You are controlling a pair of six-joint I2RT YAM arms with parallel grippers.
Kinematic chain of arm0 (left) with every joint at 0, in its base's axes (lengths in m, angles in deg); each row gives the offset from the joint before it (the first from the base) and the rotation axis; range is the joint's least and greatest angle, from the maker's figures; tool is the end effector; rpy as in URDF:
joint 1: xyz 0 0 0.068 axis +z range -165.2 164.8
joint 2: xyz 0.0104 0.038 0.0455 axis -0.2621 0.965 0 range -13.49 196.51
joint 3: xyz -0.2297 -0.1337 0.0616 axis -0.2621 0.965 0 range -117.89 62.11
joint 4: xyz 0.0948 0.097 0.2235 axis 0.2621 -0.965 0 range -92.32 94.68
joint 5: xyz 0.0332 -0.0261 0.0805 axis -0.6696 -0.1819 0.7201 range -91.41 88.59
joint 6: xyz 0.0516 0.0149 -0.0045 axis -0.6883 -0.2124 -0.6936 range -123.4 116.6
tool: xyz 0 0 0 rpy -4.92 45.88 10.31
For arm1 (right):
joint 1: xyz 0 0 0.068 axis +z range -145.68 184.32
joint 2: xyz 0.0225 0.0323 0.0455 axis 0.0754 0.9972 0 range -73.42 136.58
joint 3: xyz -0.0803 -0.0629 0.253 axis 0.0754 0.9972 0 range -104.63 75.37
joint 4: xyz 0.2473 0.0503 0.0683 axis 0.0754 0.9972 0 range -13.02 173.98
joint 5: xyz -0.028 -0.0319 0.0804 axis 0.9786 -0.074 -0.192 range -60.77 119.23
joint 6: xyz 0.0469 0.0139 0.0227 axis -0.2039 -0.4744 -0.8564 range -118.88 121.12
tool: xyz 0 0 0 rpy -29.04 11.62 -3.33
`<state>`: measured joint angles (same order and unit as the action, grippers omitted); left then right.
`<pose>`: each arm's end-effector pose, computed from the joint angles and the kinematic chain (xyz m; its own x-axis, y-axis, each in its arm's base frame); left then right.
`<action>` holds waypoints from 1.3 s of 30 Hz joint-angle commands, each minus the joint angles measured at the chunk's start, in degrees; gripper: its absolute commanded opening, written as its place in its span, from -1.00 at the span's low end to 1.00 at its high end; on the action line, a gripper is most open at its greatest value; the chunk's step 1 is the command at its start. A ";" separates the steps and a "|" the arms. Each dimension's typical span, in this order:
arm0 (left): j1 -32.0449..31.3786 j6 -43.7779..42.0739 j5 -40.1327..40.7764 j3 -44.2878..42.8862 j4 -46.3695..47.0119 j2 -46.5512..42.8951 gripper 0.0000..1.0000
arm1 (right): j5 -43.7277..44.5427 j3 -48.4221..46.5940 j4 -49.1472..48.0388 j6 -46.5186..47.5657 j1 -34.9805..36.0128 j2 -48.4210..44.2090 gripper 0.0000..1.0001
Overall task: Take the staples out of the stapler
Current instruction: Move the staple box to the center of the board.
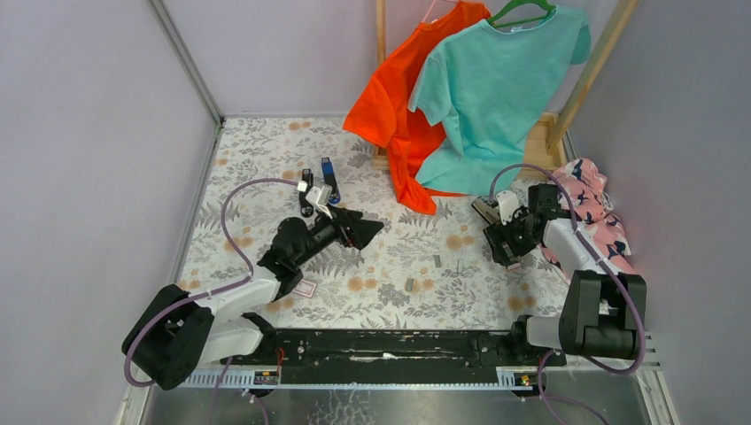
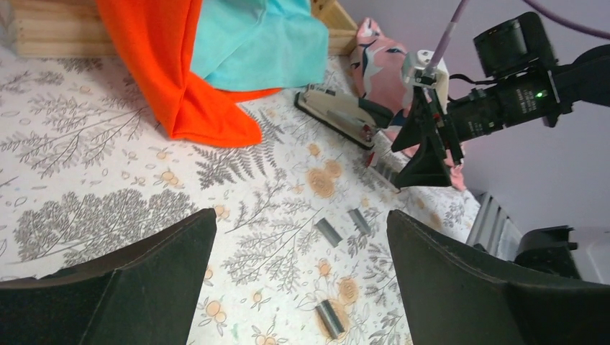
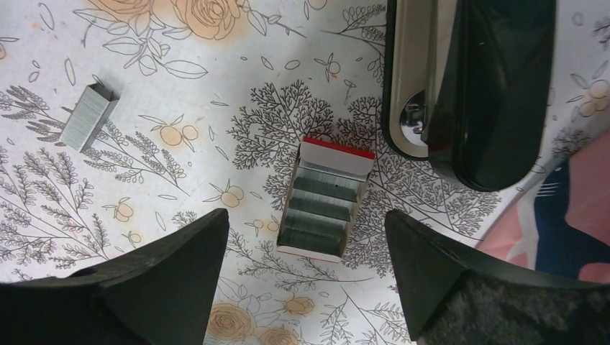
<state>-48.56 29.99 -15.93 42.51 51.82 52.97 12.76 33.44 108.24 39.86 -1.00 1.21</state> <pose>0.1908 -0.1363 0.2183 -0.4049 -0.3712 -0.8356 0.6216 0.5585 -0.5493 0.2360 -0.0118 0.1890 -0.6759 -0.5397 -0.5018 -0.5871 0.8059 -0.0760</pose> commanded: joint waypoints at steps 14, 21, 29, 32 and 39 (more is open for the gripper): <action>-0.21 -1.37 -3.56 -0.36 0.24 2.61 0.91 | 2.67 -2.97 -0.63 -2.73 -0.30 7.17 0.45; -0.21 -2.97 -3.04 -0.34 1.18 0.88 0.91 | 5.44 -3.14 -1.90 -3.06 -0.30 9.27 0.34; -0.21 -2.84 -2.41 2.28 1.59 -3.08 0.91 | 5.31 -3.39 -2.13 -2.67 -0.11 10.51 0.30; -0.20 -3.06 -2.13 2.70 1.18 -4.38 0.91 | 4.96 -3.59 -1.62 -2.49 0.24 11.31 0.27; -0.21 -3.65 -1.32 3.20 0.23 -6.44 0.92 | 6.89 -3.85 -1.97 -2.61 3.37 12.77 0.26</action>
<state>-48.58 28.00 -18.43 45.00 49.68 47.96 18.32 30.88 106.54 37.26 0.07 12.25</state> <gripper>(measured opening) 0.958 0.633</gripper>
